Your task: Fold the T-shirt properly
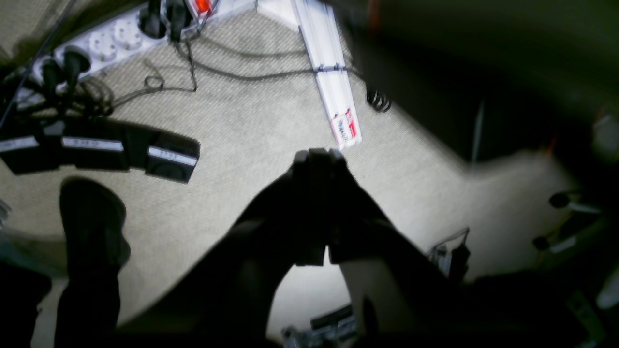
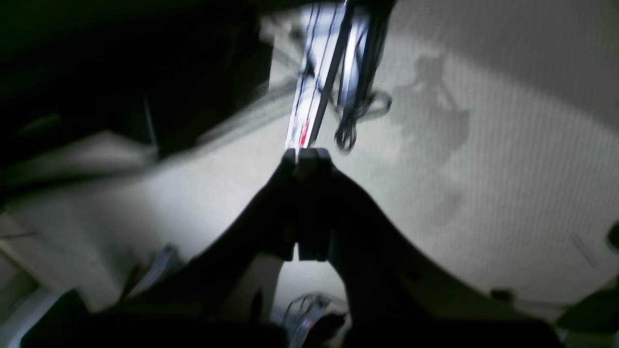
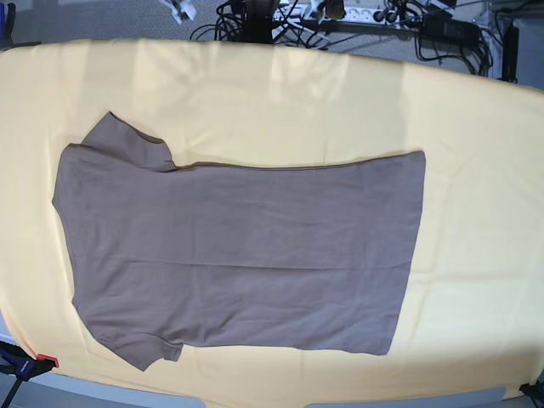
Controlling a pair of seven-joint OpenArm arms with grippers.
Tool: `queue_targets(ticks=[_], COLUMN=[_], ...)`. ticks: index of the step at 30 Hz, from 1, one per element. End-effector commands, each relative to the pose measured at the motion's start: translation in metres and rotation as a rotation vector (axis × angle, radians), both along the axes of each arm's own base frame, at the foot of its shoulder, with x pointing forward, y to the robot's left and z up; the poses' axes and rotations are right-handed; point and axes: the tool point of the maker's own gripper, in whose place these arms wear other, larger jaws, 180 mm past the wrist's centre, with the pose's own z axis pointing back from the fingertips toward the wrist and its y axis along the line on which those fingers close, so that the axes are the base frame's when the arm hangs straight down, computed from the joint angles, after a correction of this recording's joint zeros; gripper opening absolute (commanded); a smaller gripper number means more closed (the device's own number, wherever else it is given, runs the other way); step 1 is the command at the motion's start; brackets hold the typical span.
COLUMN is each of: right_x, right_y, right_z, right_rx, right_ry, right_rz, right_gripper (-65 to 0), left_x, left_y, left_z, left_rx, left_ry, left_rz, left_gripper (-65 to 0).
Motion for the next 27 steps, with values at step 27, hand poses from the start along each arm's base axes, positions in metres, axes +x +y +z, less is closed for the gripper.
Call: queue_targets(ticks=[27], right_x=[0.004], right_y=[-0.037], right_z=[0.225], right_rx=[-0.096], right_ry=[-0.434], right_rz=[0.368], right_gripper=[-65.0], left_x=[0.035], left_y=[0.004], left_z=[0.229], left_rx=[-0.113], left_ry=[-0.449], left_rz=[-0.288], left_gripper=[-65.0])
